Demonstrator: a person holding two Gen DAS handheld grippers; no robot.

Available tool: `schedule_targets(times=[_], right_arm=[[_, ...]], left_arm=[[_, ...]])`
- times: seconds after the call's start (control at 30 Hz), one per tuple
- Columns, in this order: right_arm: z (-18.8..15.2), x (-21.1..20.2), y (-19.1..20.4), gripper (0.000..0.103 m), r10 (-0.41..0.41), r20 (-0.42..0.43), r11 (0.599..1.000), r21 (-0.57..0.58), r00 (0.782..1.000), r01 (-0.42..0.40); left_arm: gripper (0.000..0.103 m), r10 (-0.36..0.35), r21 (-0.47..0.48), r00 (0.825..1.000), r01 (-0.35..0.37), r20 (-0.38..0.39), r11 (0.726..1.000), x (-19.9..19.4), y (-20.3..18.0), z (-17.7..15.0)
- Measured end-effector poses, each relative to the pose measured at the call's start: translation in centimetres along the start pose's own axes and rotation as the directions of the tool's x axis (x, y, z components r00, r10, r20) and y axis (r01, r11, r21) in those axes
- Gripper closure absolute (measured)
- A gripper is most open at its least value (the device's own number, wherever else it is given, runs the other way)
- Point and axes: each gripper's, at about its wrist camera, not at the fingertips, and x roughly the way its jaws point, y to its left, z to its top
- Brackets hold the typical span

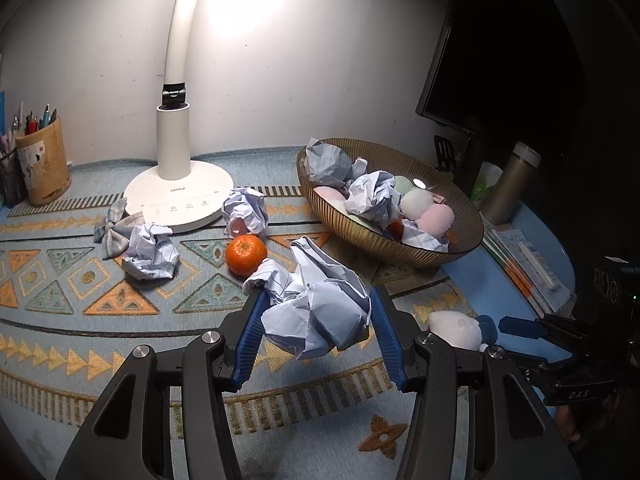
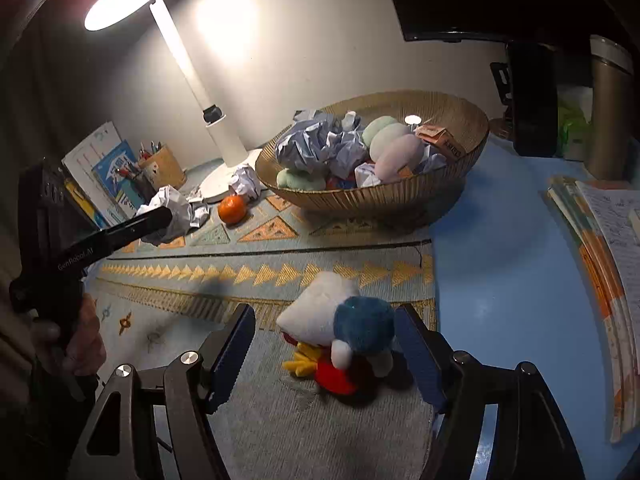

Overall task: Organize objects
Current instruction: 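Lower paper ball and white-blue-red plush into the bowl and open both grippers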

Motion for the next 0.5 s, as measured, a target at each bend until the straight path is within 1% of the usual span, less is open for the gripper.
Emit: schedule_targets(times=[0.07, 0.1, 0.17, 0.2, 0.23, 0.27, 0.3, 0.33, 0.4, 0.5], right_arm=[[0.0, 1.0, 0.7, 0.033, -0.078, -0.007, 0.993, -0.094, 0.997, 0.077], [0.1, 1.5, 0.9, 0.033, -0.105, -0.003, 0.986, -0.132, 0.995, 0.103], [0.5, 2.6, 0.9, 0.033, -0.12, -0.015, 0.977, -0.181, 0.993, 0.115], [0.7, 3.2, 0.8, 0.033, -0.108, -0.033, 0.976, -0.193, 0.994, 0.099], [0.8, 3.6, 0.6, 0.033, -0.077, -0.052, 0.979, -0.192, 0.996, 0.066], [0.9, 3.8, 0.6, 0.036, -0.046, -0.061, 0.982, -0.187, 0.997, 0.034], [0.8, 3.8, 0.7, 0.047, -0.01, -0.067, 0.983, -0.183, 0.998, -0.003], [0.7, 3.8, 0.9, 0.048, -0.004, -0.066, 0.983, -0.184, 0.998, -0.008], [0.4, 3.5, 1.3, 0.052, -0.031, -0.041, 0.983, -0.18, 0.999, 0.023], [0.2, 2.6, 1.5, 0.053, -0.021, -0.023, 0.993, -0.114, 1.0, 0.018]], left_arm=[[0.054, -0.003, 0.009, 1.0, 0.003, -0.009, 1.0, 0.1, -0.4, -0.2], [0.054, -0.004, 0.013, 1.0, 0.005, -0.012, 1.0, 0.2, -0.6, -0.2], [0.053, -0.006, 0.026, 1.0, 0.007, -0.017, 1.0, 0.2, -1.1, -0.3], [0.053, -0.006, 0.034, 1.0, 0.007, -0.019, 0.999, 0.3, -1.3, -0.3], [0.053, -0.004, 0.043, 1.0, 0.005, -0.02, 0.999, 0.3, -1.5, -0.4], [0.053, -0.002, 0.052, 1.0, 0.003, -0.021, 0.999, 0.3, -1.7, -0.4], [0.053, -0.001, 0.06, 1.0, 0.002, -0.022, 0.998, 0.4, -1.8, -0.4], [0.053, 0.0, 0.064, 1.0, 0.001, -0.025, 0.998, 0.6, -1.9, -0.4], [0.053, -0.003, 0.067, 0.999, 0.005, -0.032, 0.998, 0.9, -2.1, -0.5], [0.053, -0.007, 0.069, 0.999, 0.009, -0.032, 0.998, 1.3, -2.3, -0.2]])
